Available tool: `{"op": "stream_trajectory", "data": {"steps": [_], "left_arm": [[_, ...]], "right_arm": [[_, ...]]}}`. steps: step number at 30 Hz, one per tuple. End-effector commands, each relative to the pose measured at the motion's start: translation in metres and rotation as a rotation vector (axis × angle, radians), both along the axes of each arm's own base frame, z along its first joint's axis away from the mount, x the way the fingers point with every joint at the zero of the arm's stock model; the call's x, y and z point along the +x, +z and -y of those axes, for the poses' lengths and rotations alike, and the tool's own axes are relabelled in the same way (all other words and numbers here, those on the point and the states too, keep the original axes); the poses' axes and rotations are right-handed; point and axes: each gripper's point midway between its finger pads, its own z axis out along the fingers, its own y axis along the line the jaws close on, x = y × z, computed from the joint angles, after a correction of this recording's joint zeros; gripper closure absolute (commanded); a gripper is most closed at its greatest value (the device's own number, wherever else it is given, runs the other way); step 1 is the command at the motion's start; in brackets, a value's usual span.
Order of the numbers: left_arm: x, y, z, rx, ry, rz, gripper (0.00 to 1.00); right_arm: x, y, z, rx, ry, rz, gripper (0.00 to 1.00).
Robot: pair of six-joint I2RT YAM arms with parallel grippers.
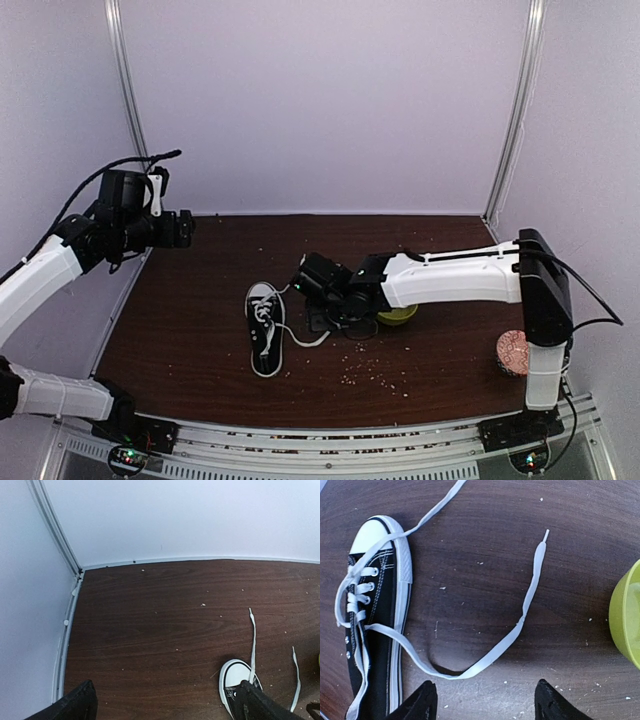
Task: Tie the shoes
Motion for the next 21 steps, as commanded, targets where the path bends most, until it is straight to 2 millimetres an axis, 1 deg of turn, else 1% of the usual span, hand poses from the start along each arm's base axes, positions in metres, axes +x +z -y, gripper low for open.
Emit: {"op": "stream_trajectory", "data": {"steps": [1,4,6,9,13,18,19,20,21], "left_arm": [[0.007,0.015,0.024,-0.056,-0.113,0.023,0.02],[0.006,0.013,0.032,-0.077,-0.155,0.013,0.03],[0.006,0.011,0.029,-0.069,-0.14,0.009,0.03],[0.005,0.006,0.023,-0.045,-0.11,-0.003,0.03],[0.004,0.011,0.027,-0.047,-0.14,0.009,0.03],[0.005,0.008,0.032,-0.05,-0.165,-0.001,0.03],[0.005,0.007,0.033,-0.052,-0.172,-0.005,0.03],[0.005,0.007,0.035,-0.057,-0.182,-0.009,0.04],[0.005,0.006,0.037,-0.061,-0.189,-0.013,0.04]], "right_arm": [[0.016,-0.011,0.019,-0.029,-0.117,-0.033,0.34],[0.024,-0.023,0.023,-0.051,-0.133,-0.052,0.38],[0.029,-0.03,0.026,-0.082,-0.127,-0.056,0.39],[0.039,-0.037,0.025,-0.116,-0.112,-0.066,0.45],[0.051,-0.044,0.021,-0.131,-0.098,-0.066,0.5],[0.057,-0.055,0.022,-0.151,-0.089,-0.075,0.51],[0.058,-0.061,0.023,-0.156,-0.09,-0.091,0.52],[0.059,-0.064,0.023,-0.156,-0.089,-0.101,0.55],[0.059,-0.065,0.023,-0.159,-0.088,-0.107,0.56]]}}
